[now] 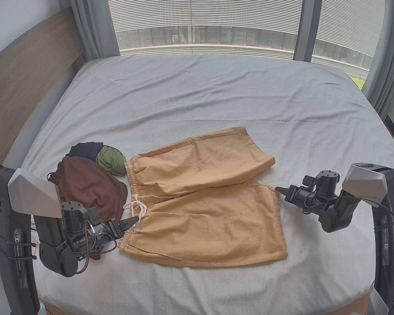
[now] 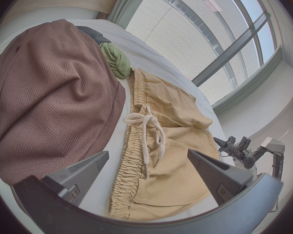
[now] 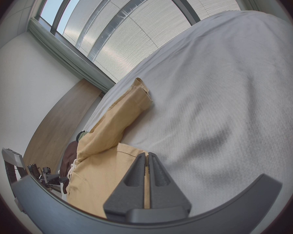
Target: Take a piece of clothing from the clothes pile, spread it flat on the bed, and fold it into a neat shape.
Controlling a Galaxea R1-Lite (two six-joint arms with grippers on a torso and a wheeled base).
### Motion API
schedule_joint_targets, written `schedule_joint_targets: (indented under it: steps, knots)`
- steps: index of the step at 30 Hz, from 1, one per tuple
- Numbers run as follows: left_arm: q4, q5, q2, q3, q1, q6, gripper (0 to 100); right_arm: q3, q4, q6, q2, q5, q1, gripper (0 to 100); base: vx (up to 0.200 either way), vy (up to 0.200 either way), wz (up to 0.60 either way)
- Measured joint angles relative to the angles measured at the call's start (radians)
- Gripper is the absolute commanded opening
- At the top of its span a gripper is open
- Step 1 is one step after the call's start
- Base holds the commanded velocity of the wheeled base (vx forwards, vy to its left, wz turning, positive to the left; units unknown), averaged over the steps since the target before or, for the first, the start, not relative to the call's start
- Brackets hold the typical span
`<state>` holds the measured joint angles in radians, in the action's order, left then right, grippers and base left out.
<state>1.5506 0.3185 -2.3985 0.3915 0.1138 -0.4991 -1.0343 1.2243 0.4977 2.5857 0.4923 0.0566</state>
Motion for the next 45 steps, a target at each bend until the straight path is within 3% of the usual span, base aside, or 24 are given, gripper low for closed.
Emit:
schedule_joint_targets:
  steps: [23, 24, 40, 45]
  knots:
    - [0.0, -0.031, -0.028, 0.008, -0.001, 0.004, 100, -0.04, 0.016, 0.023, -0.002, -0.009, -0.029, 0, 0.0, 0.0, 0.0]
    - [0.0, -0.031, -0.028, 0.007, -0.001, 0.004, 100, -0.04, 0.018, 0.023, -0.002, -0.009, -0.027, 100, 0.0, 0.0, 0.0]
    - [0.0, -0.031, -0.025, -0.041, 0.001, 0.033, 100, 0.0, 0.093, 0.029, -0.045, -0.011, -0.018, 100, 0.0, 0.0, 0.0]
    - [0.0, -0.03, -0.025, -0.041, 0.002, 0.036, 100, -0.06, 0.093, 0.097, -0.045, -0.047, -0.009, 100, 0.0, 0.0, 0.0]
